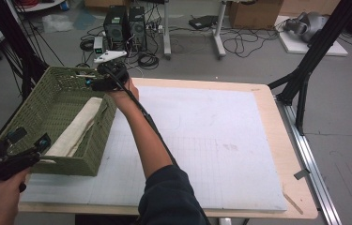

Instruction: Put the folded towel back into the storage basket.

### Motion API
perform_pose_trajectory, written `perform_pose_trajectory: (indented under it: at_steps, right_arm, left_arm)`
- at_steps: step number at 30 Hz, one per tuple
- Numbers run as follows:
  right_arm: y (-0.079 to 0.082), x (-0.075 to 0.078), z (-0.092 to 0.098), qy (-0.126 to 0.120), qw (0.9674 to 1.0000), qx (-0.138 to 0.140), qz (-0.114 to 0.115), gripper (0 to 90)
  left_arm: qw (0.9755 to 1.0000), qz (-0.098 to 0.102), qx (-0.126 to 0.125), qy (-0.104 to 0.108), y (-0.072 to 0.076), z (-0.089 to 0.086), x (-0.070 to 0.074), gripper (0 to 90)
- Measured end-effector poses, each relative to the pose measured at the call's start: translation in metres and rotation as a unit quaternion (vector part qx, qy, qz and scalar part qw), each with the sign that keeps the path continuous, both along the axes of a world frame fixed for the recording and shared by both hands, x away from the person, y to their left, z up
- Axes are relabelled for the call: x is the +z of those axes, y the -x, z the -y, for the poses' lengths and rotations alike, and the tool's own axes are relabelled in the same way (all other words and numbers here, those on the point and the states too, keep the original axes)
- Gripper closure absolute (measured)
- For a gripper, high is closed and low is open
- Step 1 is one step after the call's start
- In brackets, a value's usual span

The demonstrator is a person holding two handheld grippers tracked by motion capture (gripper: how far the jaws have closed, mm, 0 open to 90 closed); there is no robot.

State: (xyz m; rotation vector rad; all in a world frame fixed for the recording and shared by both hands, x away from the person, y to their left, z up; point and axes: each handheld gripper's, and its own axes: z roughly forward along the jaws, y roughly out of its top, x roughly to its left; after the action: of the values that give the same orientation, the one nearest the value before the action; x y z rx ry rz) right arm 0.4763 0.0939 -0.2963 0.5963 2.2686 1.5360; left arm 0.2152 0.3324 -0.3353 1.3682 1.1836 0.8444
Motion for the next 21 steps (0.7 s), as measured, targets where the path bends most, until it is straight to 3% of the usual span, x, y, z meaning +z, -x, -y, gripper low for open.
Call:
perform_pose_trajectory:
  at_steps: [6,13,19,21]
  right_arm:
    - [0.012,-0.008,0.025,0.006,0.9998,0.01,-0.013,29.5]
    - [0.026,-0.019,0.061,0.008,0.9996,0.008,-0.026,25.2]
    - [0.037,-0.021,0.092,0.008,0.9997,0.001,-0.024,20.0]
    - [0.042,-0.022,0.102,0.009,0.9997,-0.001,-0.024,19.8]
  left_arm:
    - [0.9997,-0.005,-0.021,0.011,-0.005,0.007,-0.001,15.0]
    - [0.9987,0.006,-0.047,-0.021,-0.009,0.018,0.0,14.9]
    - [0.9967,0.012,-0.079,-0.014,-0.017,0.028,-0.002,14.6]
    - [0.9963,0.013,-0.083,-0.02,-0.019,0.033,-0.003,13.9]
